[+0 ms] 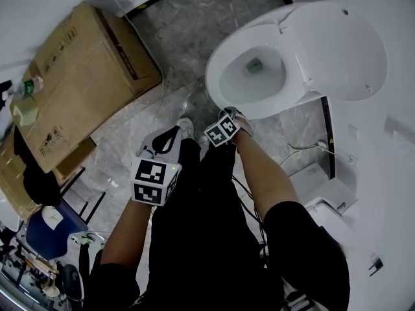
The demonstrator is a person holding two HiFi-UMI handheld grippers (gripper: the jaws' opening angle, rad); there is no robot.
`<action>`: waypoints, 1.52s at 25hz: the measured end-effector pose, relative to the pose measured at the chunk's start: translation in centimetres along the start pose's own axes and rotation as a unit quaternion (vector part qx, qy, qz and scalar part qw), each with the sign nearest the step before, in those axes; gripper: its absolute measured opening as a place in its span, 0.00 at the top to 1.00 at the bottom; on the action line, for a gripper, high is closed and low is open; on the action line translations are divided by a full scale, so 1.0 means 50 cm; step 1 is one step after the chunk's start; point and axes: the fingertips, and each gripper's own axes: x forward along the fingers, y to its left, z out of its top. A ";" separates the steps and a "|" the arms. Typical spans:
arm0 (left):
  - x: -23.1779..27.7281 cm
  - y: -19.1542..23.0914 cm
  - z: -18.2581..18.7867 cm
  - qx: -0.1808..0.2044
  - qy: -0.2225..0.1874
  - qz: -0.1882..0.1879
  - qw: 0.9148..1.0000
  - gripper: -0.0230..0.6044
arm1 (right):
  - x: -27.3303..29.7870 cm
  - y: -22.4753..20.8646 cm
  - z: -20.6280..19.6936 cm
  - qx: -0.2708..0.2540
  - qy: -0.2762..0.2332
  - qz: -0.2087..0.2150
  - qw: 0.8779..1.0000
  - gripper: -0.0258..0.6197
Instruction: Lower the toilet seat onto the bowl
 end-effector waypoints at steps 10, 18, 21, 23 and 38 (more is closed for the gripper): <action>-0.035 -0.010 0.031 0.016 -0.012 -0.007 1.000 0.95 | -0.093 0.010 0.031 0.075 -0.070 0.001 0.995 0.95; -0.083 -0.081 0.116 0.062 -0.039 -0.035 0.997 0.95 | -0.321 -0.067 0.070 0.219 -0.174 -0.031 0.960 0.95; -0.098 -0.116 0.150 0.083 -0.047 -0.045 0.994 0.95 | -0.420 -0.100 0.071 0.254 -0.210 -0.053 0.943 0.95; -0.112 -0.145 0.174 0.096 -0.053 -0.051 0.993 0.95 | -0.486 -0.117 0.061 0.277 -0.230 -0.068 0.930 0.95; -0.209 -0.363 0.359 0.194 -0.128 -0.077 0.970 0.95 | -1.003 -0.257 0.049 0.360 -0.443 -0.137 0.810 0.95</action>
